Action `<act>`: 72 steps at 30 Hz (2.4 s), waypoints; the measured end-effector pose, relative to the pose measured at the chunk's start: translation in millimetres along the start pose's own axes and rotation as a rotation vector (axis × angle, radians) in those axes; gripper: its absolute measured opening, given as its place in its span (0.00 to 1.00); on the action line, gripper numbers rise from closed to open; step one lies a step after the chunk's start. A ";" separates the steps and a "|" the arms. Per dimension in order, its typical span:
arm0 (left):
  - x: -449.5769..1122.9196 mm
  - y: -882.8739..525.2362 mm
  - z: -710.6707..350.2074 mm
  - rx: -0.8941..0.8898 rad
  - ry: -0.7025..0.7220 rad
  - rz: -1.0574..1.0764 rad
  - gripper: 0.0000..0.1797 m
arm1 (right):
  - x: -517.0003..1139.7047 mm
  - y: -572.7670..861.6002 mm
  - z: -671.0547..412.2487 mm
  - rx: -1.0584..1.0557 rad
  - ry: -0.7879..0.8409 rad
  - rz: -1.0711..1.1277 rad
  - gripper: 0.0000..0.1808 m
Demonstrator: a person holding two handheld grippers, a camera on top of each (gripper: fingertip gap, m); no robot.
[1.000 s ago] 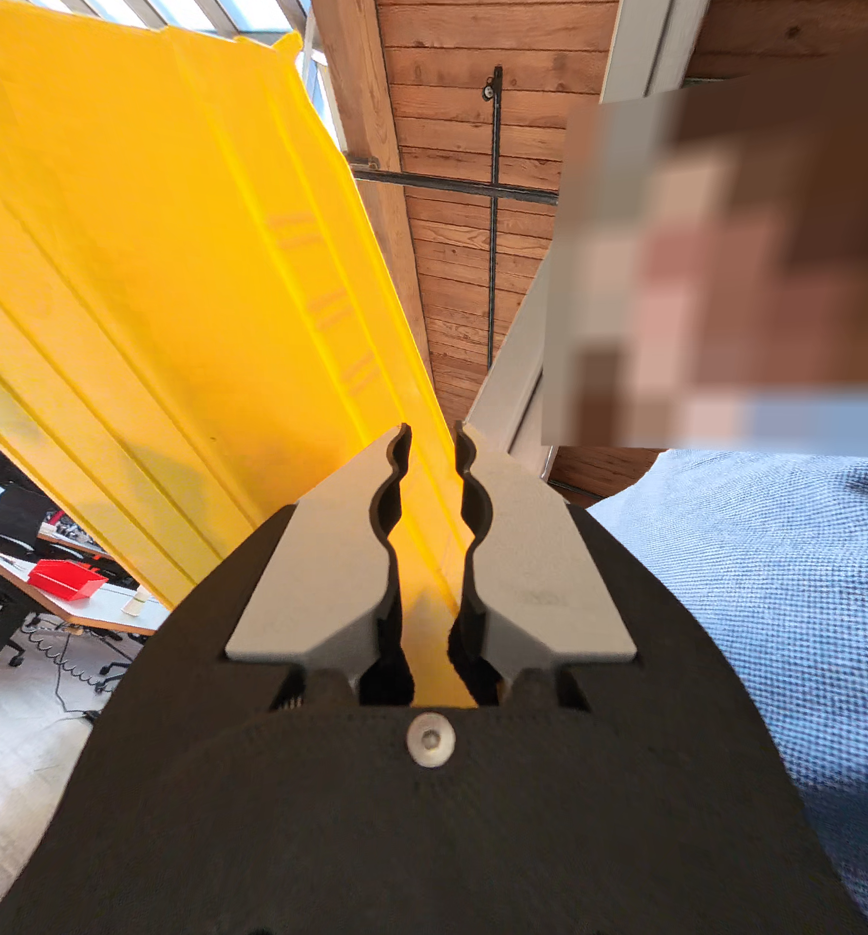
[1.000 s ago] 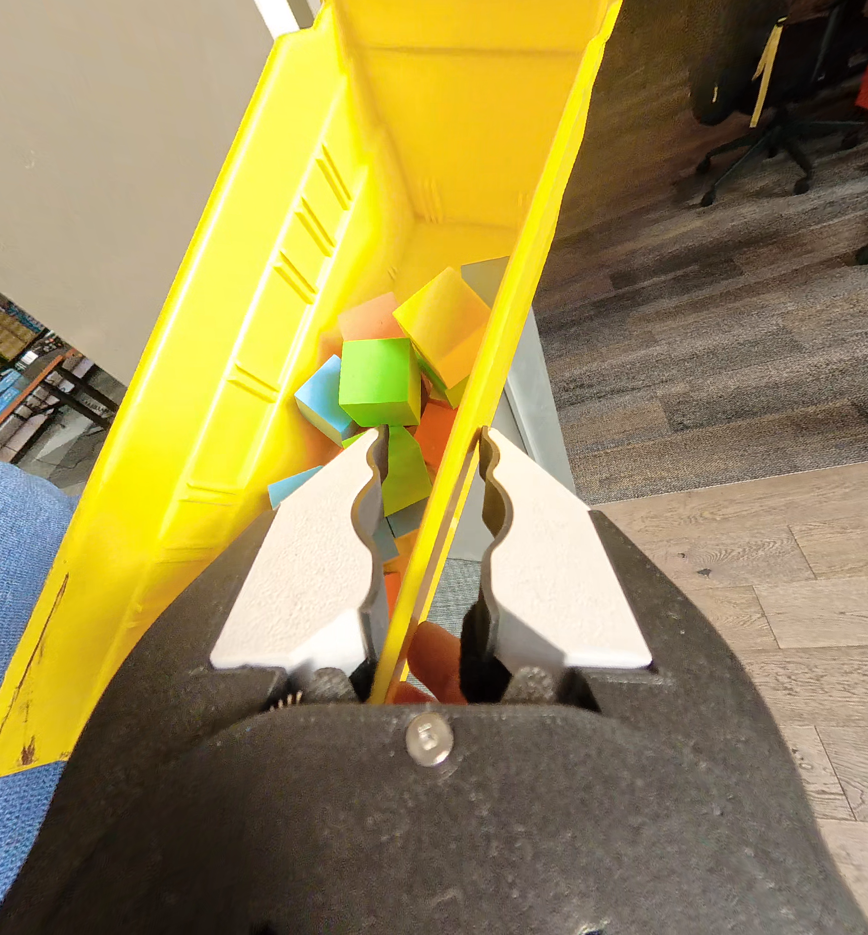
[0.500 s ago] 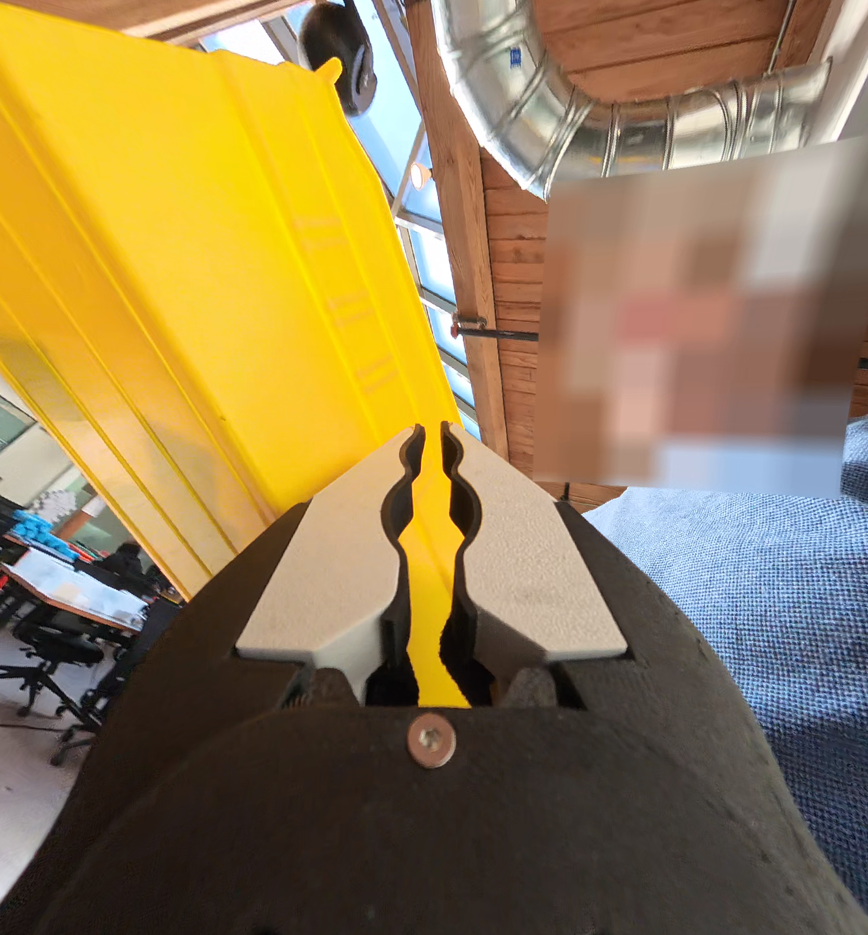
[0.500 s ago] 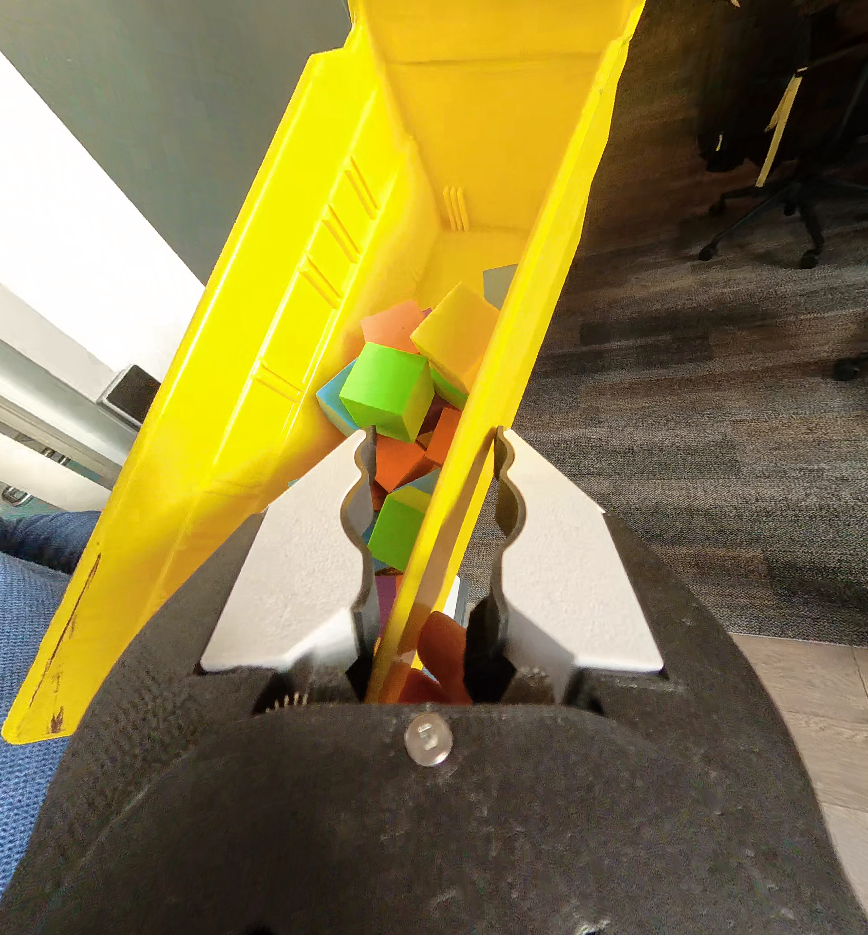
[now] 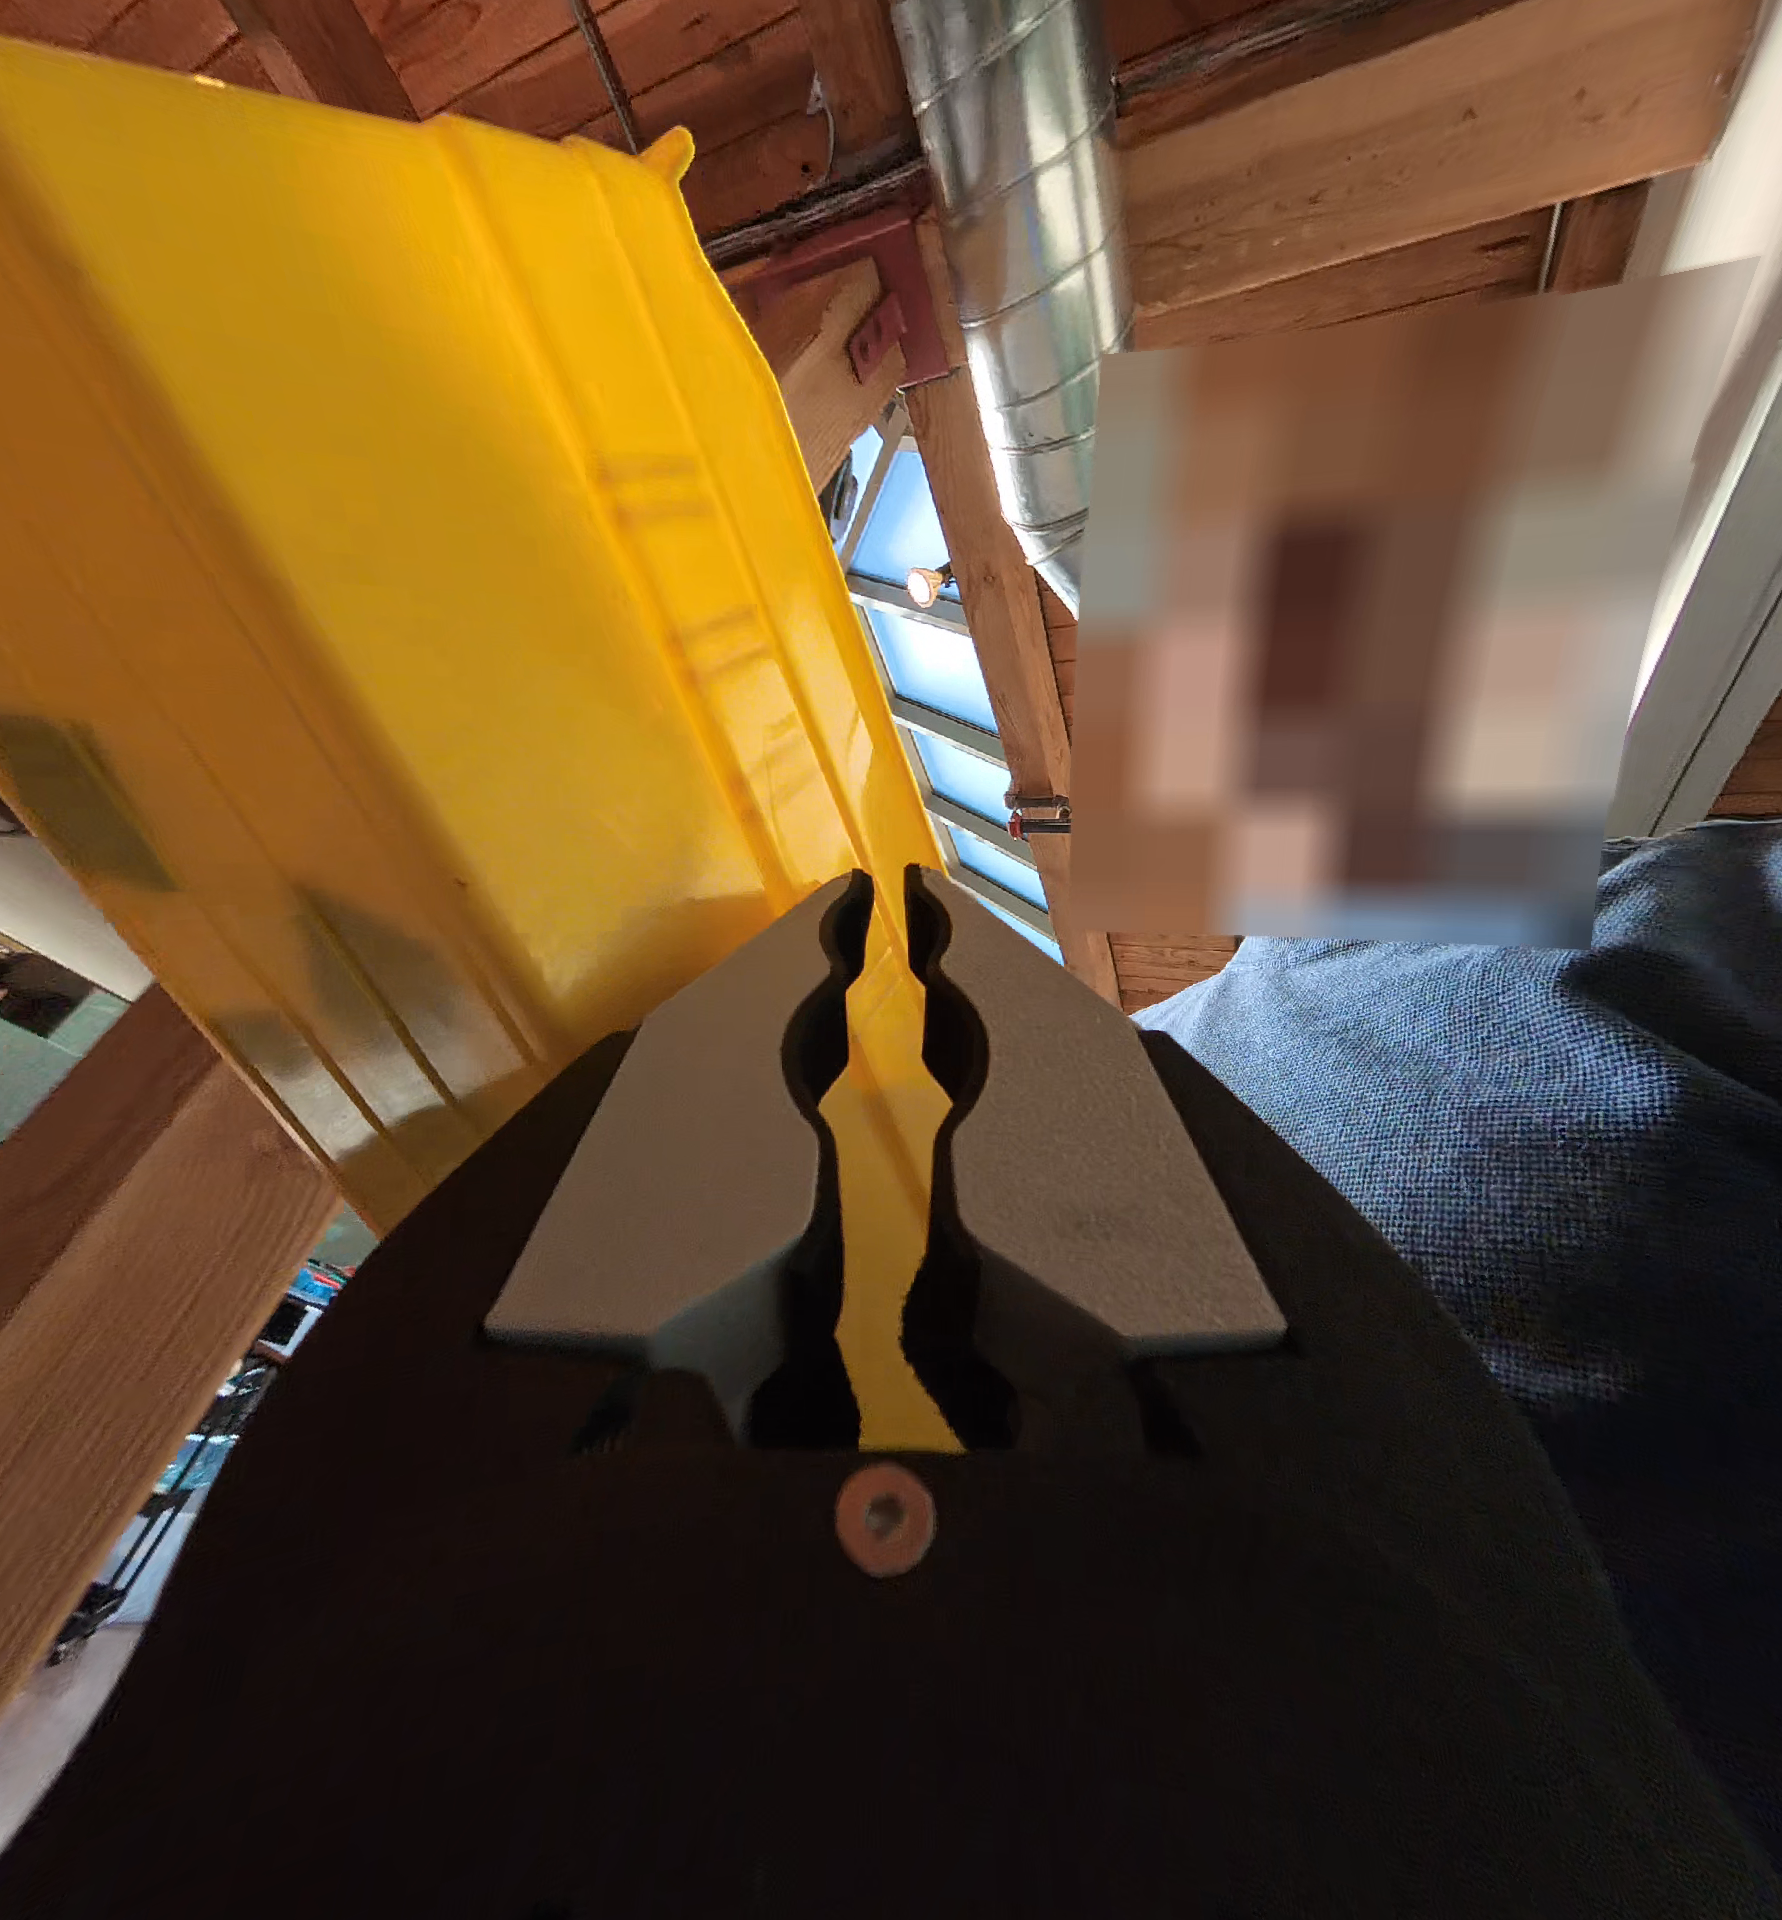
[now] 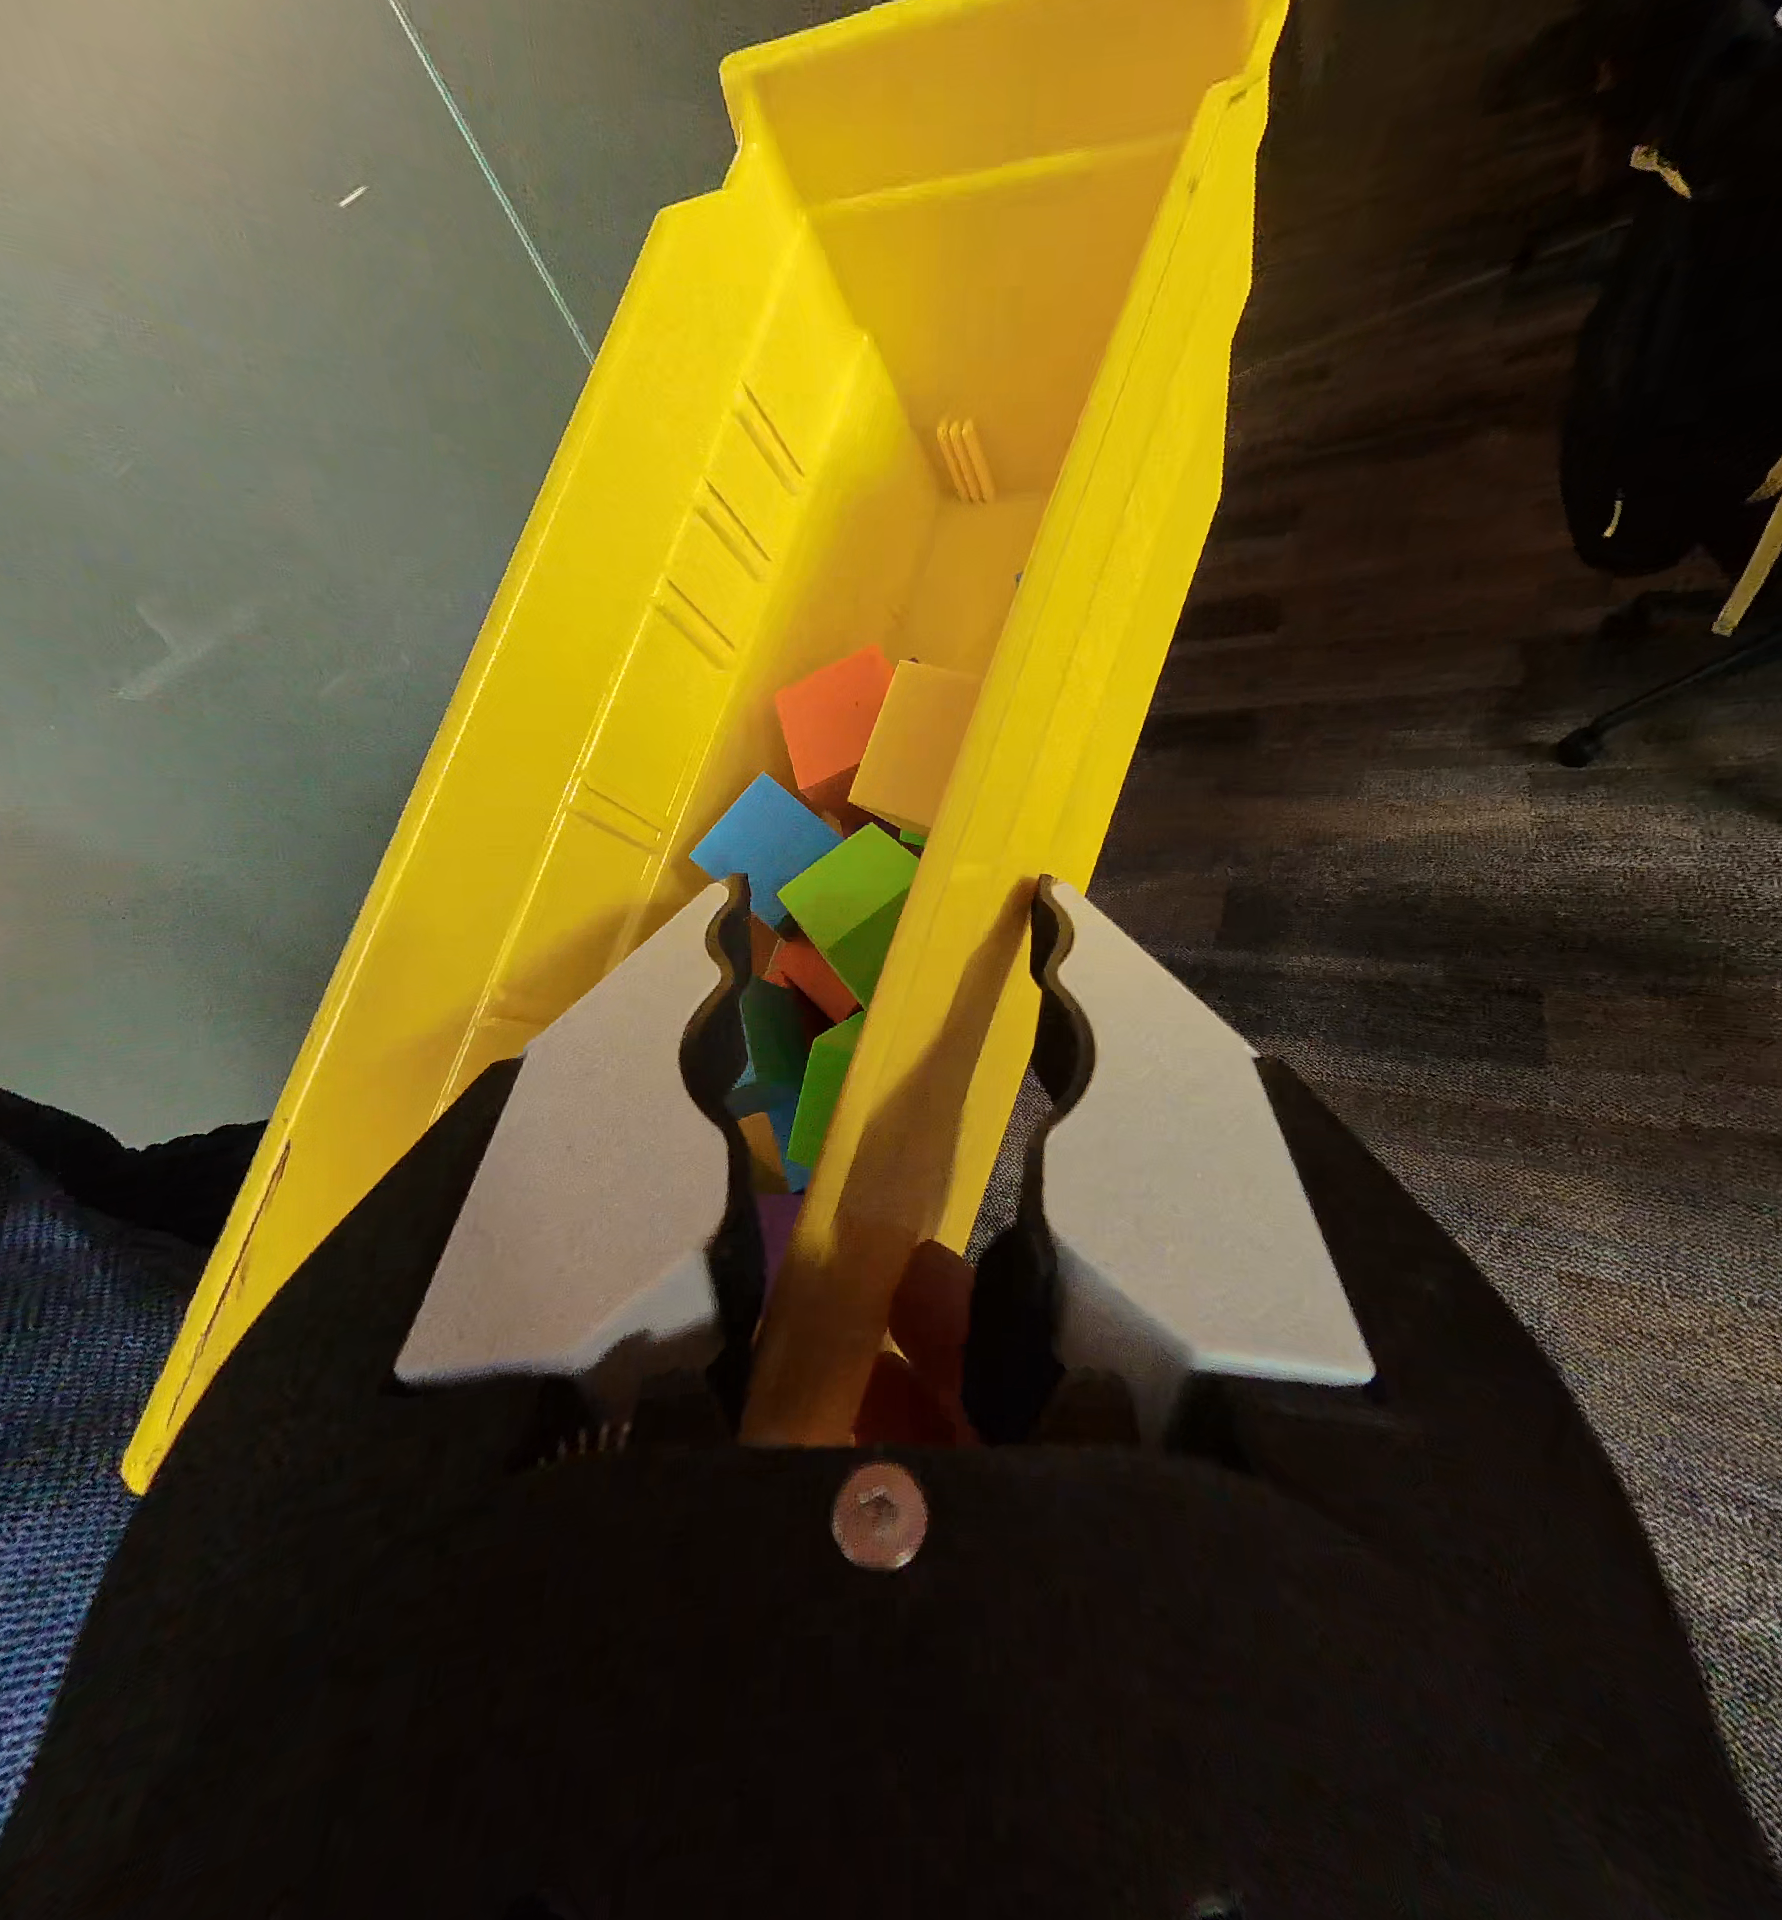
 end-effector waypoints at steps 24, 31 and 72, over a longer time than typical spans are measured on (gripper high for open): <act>-243.3 -279.6 -804.3 0.491 0.322 -0.262 0.07 | 807.2 333.0 -336.0 -0.096 -0.239 -0.645 0.38; -323.9 -370.8 -1037.3 0.460 0.229 -0.242 0.09 | 1041.3 445.8 -405.6 -0.095 -0.215 -0.501 0.25; -595.3 -1057.5 -2293.2 0.233 -0.196 -0.323 0.00 | 2110.4 1135.6 -973.4 0.061 -0.004 -0.022 0.13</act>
Point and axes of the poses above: each gripper's, where its closed fingertips meet, x out along the fingers, z out of its underside, y = z × x across the jaws, the point moved 3 cm from there along -x, back along the fingers, and after that the axes turned 2 degrees about y, right-handed, at the moved point
